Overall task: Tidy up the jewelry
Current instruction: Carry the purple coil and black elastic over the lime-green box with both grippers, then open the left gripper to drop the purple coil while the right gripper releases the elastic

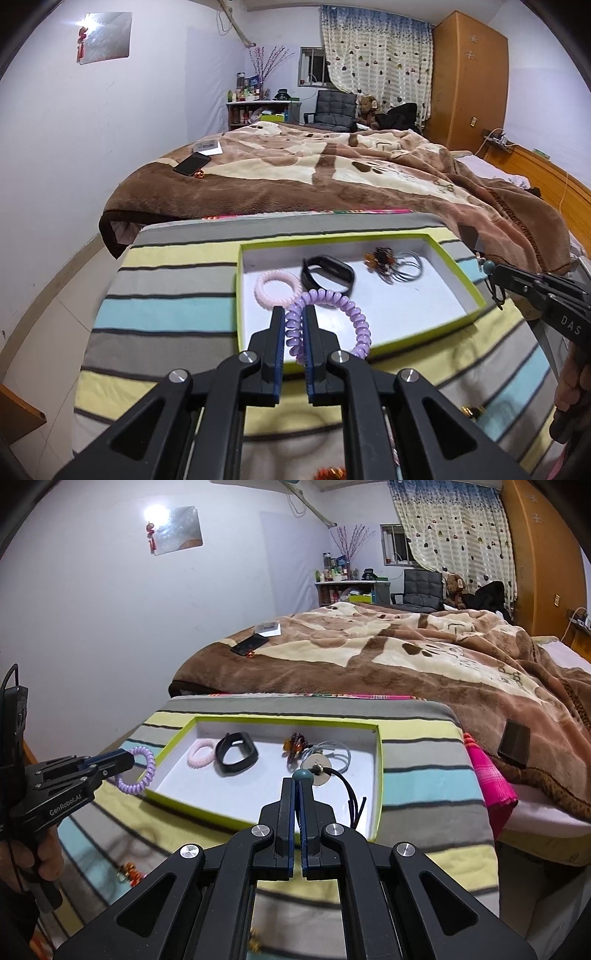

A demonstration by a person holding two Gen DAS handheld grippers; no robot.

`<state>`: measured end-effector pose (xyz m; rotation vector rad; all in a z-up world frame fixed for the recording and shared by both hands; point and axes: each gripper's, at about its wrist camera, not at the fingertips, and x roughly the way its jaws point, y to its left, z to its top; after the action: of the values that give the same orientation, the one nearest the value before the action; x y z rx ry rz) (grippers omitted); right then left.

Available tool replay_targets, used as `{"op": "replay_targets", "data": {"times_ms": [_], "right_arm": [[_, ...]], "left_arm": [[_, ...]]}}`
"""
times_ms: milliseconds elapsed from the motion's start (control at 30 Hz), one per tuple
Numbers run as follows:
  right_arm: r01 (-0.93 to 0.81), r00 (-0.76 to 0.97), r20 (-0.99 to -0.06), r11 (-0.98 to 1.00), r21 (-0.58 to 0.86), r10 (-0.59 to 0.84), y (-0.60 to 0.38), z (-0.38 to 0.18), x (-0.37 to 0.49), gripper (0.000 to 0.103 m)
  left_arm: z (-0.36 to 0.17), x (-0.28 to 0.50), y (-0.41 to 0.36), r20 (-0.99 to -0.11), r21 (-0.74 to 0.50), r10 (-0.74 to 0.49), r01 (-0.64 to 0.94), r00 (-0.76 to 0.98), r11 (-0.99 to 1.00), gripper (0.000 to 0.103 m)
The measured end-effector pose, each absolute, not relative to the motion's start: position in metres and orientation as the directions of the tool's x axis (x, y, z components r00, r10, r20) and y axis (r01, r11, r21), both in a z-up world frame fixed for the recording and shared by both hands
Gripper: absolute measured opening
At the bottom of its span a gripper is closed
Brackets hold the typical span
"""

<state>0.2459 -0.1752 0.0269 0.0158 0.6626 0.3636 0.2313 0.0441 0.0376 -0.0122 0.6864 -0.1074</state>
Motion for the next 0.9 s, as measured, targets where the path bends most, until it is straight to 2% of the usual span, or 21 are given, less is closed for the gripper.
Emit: {"op": "replay_targets", "data": {"times_ms": [900], "right_arm": [[-0.294,0.646,-0.717,0.952,0.082,0.261,-0.163,-0.028,0.326,0.001]], "left_arm": [[-0.009,0.296,0.057,-0.723,-0.020,-0.043,0.042,0.690,0.999,0.010]]}}
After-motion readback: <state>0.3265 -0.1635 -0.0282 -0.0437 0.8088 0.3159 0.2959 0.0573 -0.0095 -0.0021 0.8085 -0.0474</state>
